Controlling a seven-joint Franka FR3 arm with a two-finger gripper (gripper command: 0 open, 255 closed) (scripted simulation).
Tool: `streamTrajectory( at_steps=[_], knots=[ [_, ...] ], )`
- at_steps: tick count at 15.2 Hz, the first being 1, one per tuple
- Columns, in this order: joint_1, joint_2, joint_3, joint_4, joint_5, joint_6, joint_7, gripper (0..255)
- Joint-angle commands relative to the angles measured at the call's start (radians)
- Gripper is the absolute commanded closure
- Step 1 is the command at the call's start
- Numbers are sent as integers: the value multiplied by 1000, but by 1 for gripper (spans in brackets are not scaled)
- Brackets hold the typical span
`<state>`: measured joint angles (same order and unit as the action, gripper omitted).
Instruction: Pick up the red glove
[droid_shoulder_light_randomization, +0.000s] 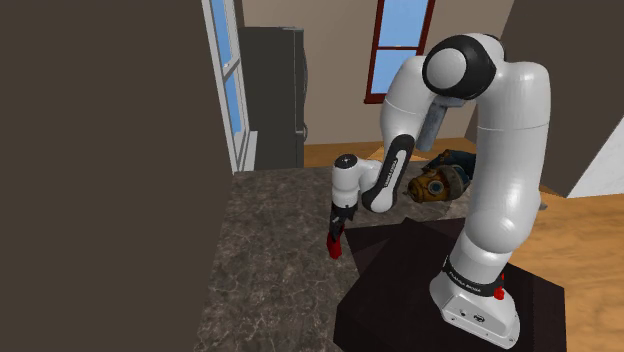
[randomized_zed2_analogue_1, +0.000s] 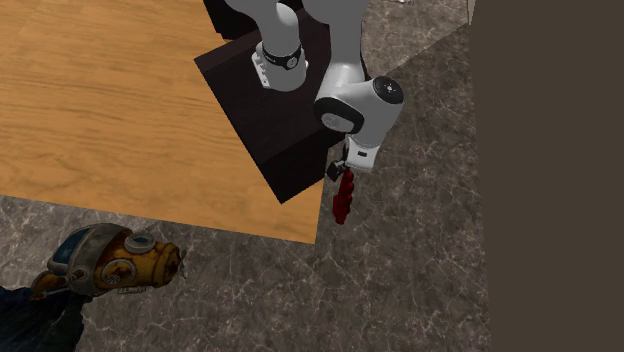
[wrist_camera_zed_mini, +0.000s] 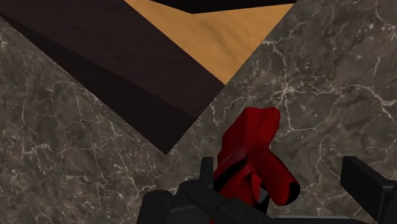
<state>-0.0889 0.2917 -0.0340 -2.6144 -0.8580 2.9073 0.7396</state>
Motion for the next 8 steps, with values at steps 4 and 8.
streamTrajectory(
  at_steps=[4, 8],
  knots=[
    [14, 23, -21, 7, -35, 17, 32, 255],
    [14, 23, -20, 7, -34, 16, 32, 255]
  ],
)
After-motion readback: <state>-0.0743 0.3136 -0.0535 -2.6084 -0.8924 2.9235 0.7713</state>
